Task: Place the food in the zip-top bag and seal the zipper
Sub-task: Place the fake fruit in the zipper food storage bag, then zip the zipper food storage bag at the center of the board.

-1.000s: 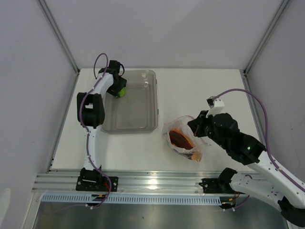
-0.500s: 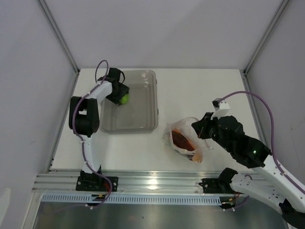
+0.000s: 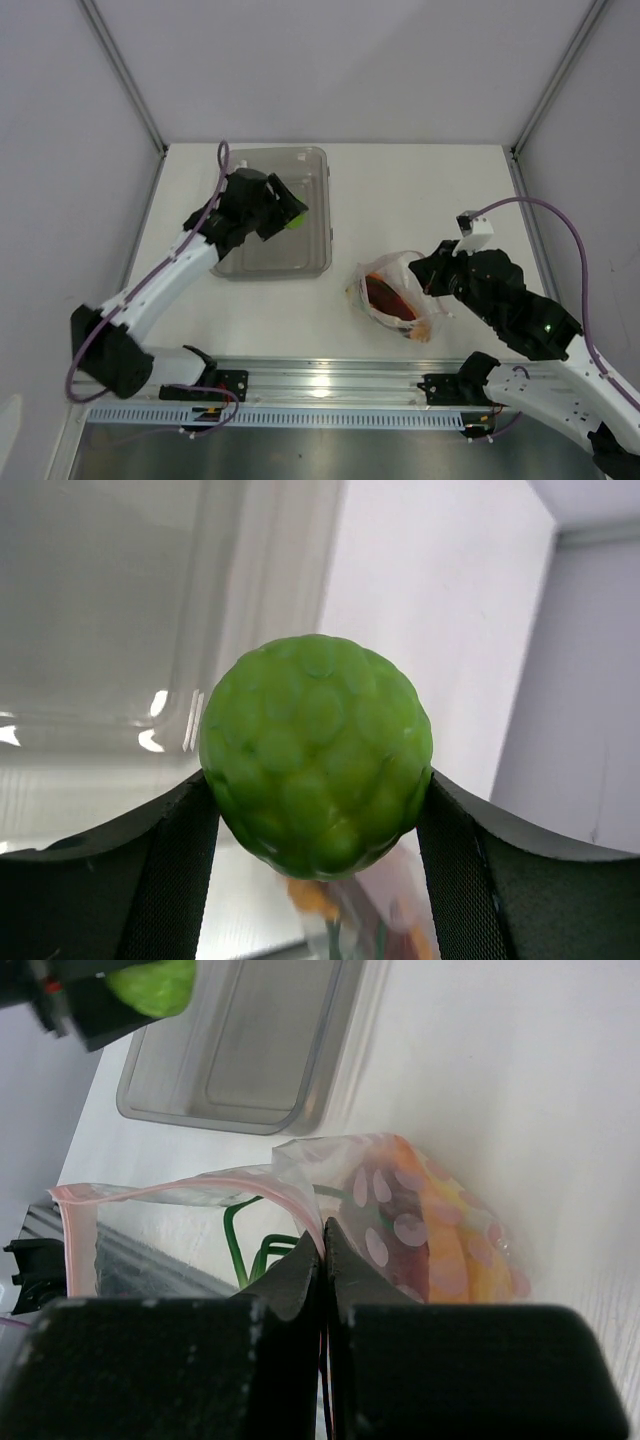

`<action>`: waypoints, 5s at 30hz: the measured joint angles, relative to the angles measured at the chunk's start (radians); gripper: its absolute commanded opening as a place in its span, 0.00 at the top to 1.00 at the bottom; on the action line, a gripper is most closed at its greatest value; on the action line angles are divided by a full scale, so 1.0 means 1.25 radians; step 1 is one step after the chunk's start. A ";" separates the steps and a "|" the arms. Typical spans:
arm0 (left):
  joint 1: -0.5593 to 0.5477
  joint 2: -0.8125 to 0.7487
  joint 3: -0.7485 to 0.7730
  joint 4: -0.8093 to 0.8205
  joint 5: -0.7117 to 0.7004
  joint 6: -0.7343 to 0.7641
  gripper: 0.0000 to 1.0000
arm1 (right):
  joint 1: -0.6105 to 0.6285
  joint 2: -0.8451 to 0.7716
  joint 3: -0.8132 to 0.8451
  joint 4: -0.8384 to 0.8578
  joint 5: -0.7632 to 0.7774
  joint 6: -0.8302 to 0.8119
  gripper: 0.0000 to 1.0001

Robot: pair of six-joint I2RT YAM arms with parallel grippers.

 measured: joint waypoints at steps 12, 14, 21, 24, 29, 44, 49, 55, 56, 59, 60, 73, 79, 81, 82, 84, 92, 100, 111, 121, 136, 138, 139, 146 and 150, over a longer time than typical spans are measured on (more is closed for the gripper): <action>-0.167 -0.440 -0.235 0.122 0.193 0.178 0.99 | -0.002 0.061 -0.023 0.024 -0.071 0.042 1.00; -0.199 -0.442 -0.242 0.149 0.229 0.212 1.00 | -0.003 0.073 -0.023 0.027 -0.077 0.044 1.00; -0.315 -0.432 -0.279 0.256 0.330 0.291 0.99 | -0.003 0.092 -0.019 0.029 -0.091 0.063 1.00; -0.365 -0.425 -0.280 0.297 0.336 0.317 0.99 | -0.003 0.097 -0.012 0.028 -0.091 0.070 1.00; -0.435 -0.422 -0.276 0.359 0.339 0.375 0.99 | -0.003 0.109 0.002 0.029 -0.091 0.074 1.00; -0.479 -0.227 -0.189 0.383 0.412 0.429 0.65 | -0.003 0.130 0.054 0.021 -0.091 0.072 1.00; -0.479 -0.180 -0.171 0.310 0.360 0.435 0.23 | -0.002 0.130 0.054 0.021 -0.092 0.073 1.00; -0.479 -0.205 -0.150 0.240 0.254 0.456 0.01 | -0.002 0.130 0.062 0.011 -0.094 0.072 1.00; -0.479 -0.208 -0.138 0.225 0.238 0.463 0.01 | -0.002 0.130 0.064 0.009 -0.094 0.072 1.00; -0.479 -0.216 -0.103 0.194 0.201 0.485 0.01 | -0.002 0.128 0.067 0.008 -0.098 0.072 1.00; -0.479 -0.225 -0.095 0.183 0.184 0.493 0.01 | -0.002 0.128 0.068 0.006 -0.099 0.071 1.00; -0.478 -0.342 -0.038 0.092 -0.022 0.667 0.00 | -0.003 0.114 0.077 -0.013 -0.123 0.070 1.00; -0.478 -0.224 -0.010 0.077 0.018 0.759 0.01 | -0.003 0.114 0.081 -0.020 -0.149 0.063 1.00; -0.478 -0.188 -0.009 0.070 0.037 0.785 0.00 | -0.003 0.114 0.083 -0.023 -0.157 0.060 1.00; -0.475 -0.171 -0.006 0.066 0.043 0.797 0.01 | -0.003 0.114 0.084 -0.027 -0.162 0.057 1.00; -0.470 -0.139 0.008 0.058 0.057 0.810 0.01 | -0.003 0.114 0.087 -0.033 -0.167 0.054 1.00; -0.411 -0.044 0.077 0.005 0.166 0.792 0.99 | -0.003 0.111 0.093 -0.052 -0.169 0.040 0.94; -0.382 -0.020 0.177 -0.085 0.226 0.723 0.99 | -0.003 0.085 0.099 -0.099 -0.166 0.021 0.45; -0.328 0.051 0.302 -0.164 0.269 0.647 0.99 | -0.003 -0.024 0.104 -0.182 -0.234 -0.020 0.47; -0.326 0.077 0.316 -0.180 0.291 0.637 1.00 | -0.002 -0.018 0.103 -0.226 -0.275 -0.049 0.52; -0.319 0.094 0.335 -0.192 0.309 0.634 0.99 | 0.018 -0.015 0.094 -0.267 -0.365 -0.111 0.46; -0.319 0.094 0.335 -0.192 0.309 0.634 0.99 | 0.020 -0.017 0.089 -0.266 -0.371 -0.112 0.48; -0.319 0.094 0.335 -0.192 0.309 0.634 1.00 | 0.021 -0.018 0.086 -0.265 -0.373 -0.112 0.48; -0.317 0.094 0.335 -0.192 0.315 0.634 0.99 | 0.028 0.002 0.018 -0.222 -0.329 -0.107 0.88; -0.316 0.094 0.335 -0.192 0.324 0.635 0.99 | 0.029 0.015 0.009 -0.180 -0.266 -0.088 1.00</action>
